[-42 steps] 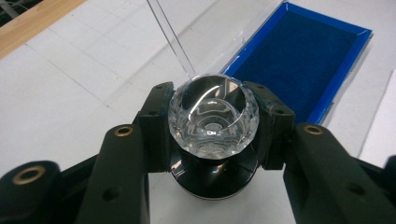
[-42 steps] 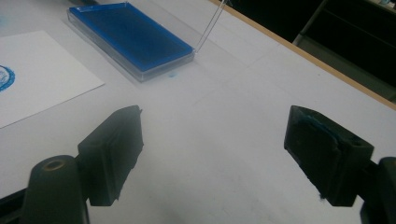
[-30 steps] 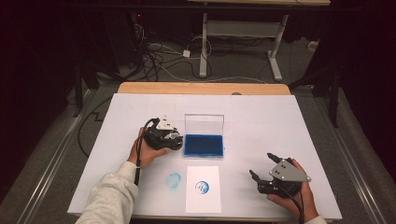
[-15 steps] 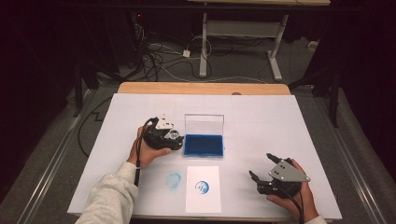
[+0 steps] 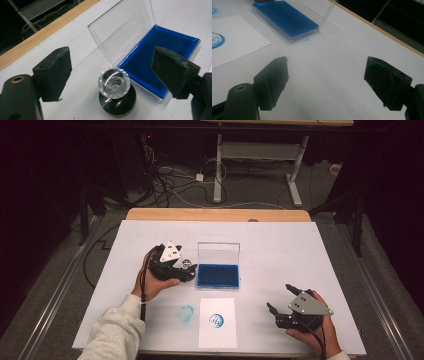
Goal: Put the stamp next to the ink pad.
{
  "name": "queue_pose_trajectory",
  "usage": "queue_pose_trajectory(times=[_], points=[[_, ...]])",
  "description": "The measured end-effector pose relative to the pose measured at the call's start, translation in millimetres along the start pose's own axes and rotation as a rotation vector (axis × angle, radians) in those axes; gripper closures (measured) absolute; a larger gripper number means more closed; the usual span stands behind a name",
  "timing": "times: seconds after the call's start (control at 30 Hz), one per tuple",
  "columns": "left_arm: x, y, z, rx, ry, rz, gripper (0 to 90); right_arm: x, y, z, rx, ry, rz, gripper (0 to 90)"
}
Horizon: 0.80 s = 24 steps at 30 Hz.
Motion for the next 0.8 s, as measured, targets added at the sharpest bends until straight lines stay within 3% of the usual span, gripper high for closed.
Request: queue_pose_trajectory(times=[0.5, 0.8], points=[[-12.9, -16.2, 17.7, 0.007, 0.075, 0.042, 16.6, -1.7, -0.7, -2.4, -0.005, -0.002, 0.007, 19.7], [-17.0, -23.5, 27.4, 0.032, 0.1, 0.057, 16.6, -2.7, -1.2, -3.7, -0.006, -0.003, 0.01, 19.7]])
Point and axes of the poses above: each handheld gripper's, and its own axes: y roughly forward along the jaws, x roughly out of its underside, z roughly to its right, the point moved 8 cm from there along y, roughly forward along the jaws, and after that the axes turned 1 degree about y, right-handed, at the moved point
